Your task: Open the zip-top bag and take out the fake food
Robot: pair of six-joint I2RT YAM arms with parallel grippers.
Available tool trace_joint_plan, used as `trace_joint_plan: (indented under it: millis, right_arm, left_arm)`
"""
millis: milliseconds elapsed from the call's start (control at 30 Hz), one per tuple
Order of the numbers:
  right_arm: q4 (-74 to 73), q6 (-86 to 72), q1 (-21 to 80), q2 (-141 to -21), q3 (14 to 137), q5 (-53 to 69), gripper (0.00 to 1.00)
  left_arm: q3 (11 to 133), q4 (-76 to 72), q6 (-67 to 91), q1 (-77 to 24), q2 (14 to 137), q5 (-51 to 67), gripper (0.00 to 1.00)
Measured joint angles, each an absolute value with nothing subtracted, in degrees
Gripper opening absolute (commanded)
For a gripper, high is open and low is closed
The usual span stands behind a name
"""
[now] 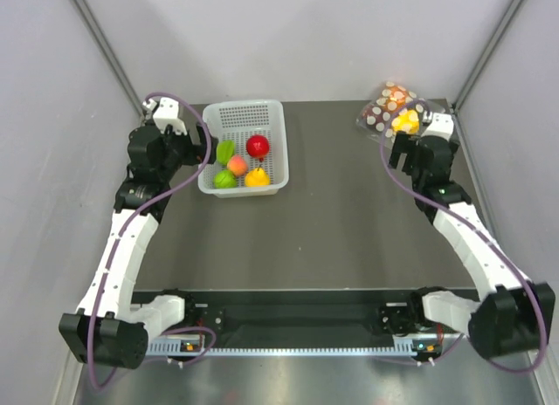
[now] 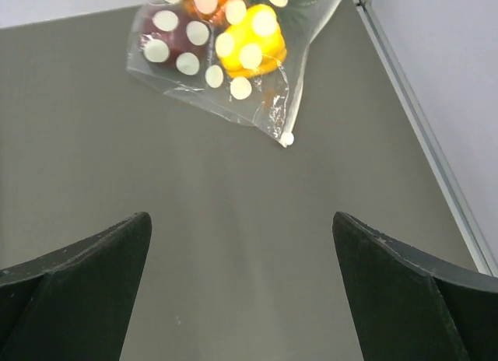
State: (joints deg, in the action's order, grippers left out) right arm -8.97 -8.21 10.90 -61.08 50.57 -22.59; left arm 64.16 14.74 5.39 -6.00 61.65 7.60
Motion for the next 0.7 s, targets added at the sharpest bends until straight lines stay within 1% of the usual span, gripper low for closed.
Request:
trace_joint_plan:
  millis: [300, 367, 633, 700]
  right_arm:
    - [-4.69, -10.7, -0.86, -83.15, 58.33, -16.29, 1.0]
    - [-3.57, -10.68, -2.59, -87.18, 60.23, -15.62, 0.98]
    - [-1.69, -9.45, -3.92, -103.42, 71.92, -13.76, 0.93]
    - [-1.48, -9.06, -3.95, -106.54, 74.02, -13.32, 0.9]
  left_arm:
    - [63.92, 14.81, 3.95, -6.0, 61.65, 5.65, 0.99]
    - [63.92, 14.81, 3.62, -5.98, 61.65, 5.08, 0.99]
    - [63.83, 14.81, 2.81, -6.0, 61.65, 4.6, 0.99]
    - [63.83, 14.85, 2.81, -5.98, 61.65, 4.6, 0.99]
